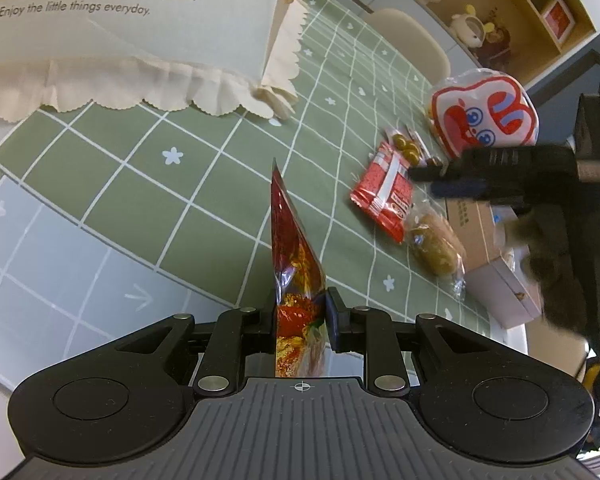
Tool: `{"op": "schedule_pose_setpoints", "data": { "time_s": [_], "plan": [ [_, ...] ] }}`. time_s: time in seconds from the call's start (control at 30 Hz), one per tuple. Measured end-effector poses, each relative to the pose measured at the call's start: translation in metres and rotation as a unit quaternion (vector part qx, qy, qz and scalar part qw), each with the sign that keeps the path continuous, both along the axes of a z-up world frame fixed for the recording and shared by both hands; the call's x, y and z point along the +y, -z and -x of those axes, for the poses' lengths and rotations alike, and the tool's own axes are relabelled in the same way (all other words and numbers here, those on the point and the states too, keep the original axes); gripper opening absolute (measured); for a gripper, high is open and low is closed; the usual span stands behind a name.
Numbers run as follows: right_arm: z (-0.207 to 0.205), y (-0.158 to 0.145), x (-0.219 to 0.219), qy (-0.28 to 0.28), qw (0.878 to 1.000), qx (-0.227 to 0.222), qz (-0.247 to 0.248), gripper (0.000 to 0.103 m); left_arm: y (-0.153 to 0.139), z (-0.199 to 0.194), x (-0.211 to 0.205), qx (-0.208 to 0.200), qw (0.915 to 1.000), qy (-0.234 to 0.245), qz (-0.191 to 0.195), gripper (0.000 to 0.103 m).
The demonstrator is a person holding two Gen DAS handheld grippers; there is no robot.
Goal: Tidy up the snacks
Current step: 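Grasp the brown swirl lollipop with the right tool while the left tool holds the chip bag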
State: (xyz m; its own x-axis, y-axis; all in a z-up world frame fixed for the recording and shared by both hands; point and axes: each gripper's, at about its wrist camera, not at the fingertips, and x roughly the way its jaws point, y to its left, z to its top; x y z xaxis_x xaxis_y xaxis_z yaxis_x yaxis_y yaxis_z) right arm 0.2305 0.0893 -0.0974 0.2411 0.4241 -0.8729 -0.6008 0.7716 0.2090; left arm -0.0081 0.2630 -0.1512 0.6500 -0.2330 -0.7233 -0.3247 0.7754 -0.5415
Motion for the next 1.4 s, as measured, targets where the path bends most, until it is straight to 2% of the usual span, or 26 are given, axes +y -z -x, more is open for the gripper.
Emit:
{"op": "schedule_pose_setpoints", "data": {
  "time_s": [0.03, 0.1, 0.3, 0.47, 0.53, 0.73, 0.87, 0.97, 1.0, 1.03, 1.07, 1.13, 1.23, 1.3, 1.4],
  "plan": [
    [-0.011, -0.005, -0.005, 0.026, 0.999, -0.023, 0.006, 0.069, 0.000, 0.000, 0.000, 0.000, 1.0000, 0.000, 0.001, 0.026],
    [-0.036, -0.012, -0.010, 0.059, 0.996, -0.055, 0.022, 0.072, 0.000, 0.002, -0.001, 0.002, 1.0000, 0.002, 0.000, 0.026],
    [-0.111, 0.012, 0.003, 0.052, 0.996, -0.051, 0.059, 0.072, -0.001, 0.000, 0.000, 0.009, 1.0000, 0.001, 0.003, 0.026],
    [-0.132, 0.042, 0.010, 0.062, 0.996, -0.021, 0.060, 0.068, 0.000, -0.001, 0.002, 0.014, 0.9999, 0.002, 0.008, 0.026],
    [-0.125, 0.043, 0.016, 0.044, 0.996, -0.043, 0.067, 0.053, 0.002, -0.001, 0.004, 0.014, 0.9998, 0.001, 0.015, 0.026],
    [-0.084, 0.015, 0.014, 0.004, 0.997, -0.056, 0.044, 0.051, 0.007, -0.003, 0.008, 0.018, 0.9992, 0.000, 0.037, 0.026],
    [-0.026, -0.014, -0.008, -0.034, 0.998, -0.046, -0.020, 0.048, 0.005, -0.003, 0.003, 0.020, 0.9994, 0.006, 0.026, 0.026],
    [0.022, -0.025, -0.025, -0.068, 0.996, -0.054, -0.035, 0.048, 0.004, -0.005, -0.001, 0.023, 0.9994, 0.012, 0.021, 0.025],
    [0.039, -0.024, -0.033, -0.074, 0.995, -0.063, -0.028, 0.045, 0.005, -0.007, -0.004, 0.029, 0.9993, 0.016, 0.018, 0.024],
    [0.050, -0.021, -0.038, -0.080, 0.994, -0.068, -0.016, 0.026, 0.006, -0.007, -0.006, 0.031, 0.9992, 0.018, 0.017, 0.024],
    [0.058, -0.017, -0.043, -0.089, 0.994, -0.065, -0.007, 0.023, 0.007, -0.009, -0.008, 0.033, 0.9991, 0.020, 0.018, 0.024],
    [0.073, -0.007, -0.053, -0.108, 0.993, -0.057, 0.013, 0.024, 0.010, -0.012, -0.011, 0.039, 0.9988, 0.022, 0.021, 0.024],
    [0.075, 0.000, -0.060, -0.109, 0.991, -0.072, 0.030, 0.024, 0.009, -0.014, -0.012, 0.042, 0.9988, 0.016, 0.017, 0.024],
    [0.061, -0.007, -0.063, -0.092, 0.991, -0.091, 0.026, 0.028, 0.007, -0.014, -0.011, 0.045, 0.9989, 0.009, 0.011, 0.024],
    [0.014, -0.018, -0.052, -0.083, 0.988, -0.123, 0.042, 0.040, 0.005, -0.017, -0.010, 0.046, 0.9988, 0.015, 0.003, 0.024]
  ]
}}
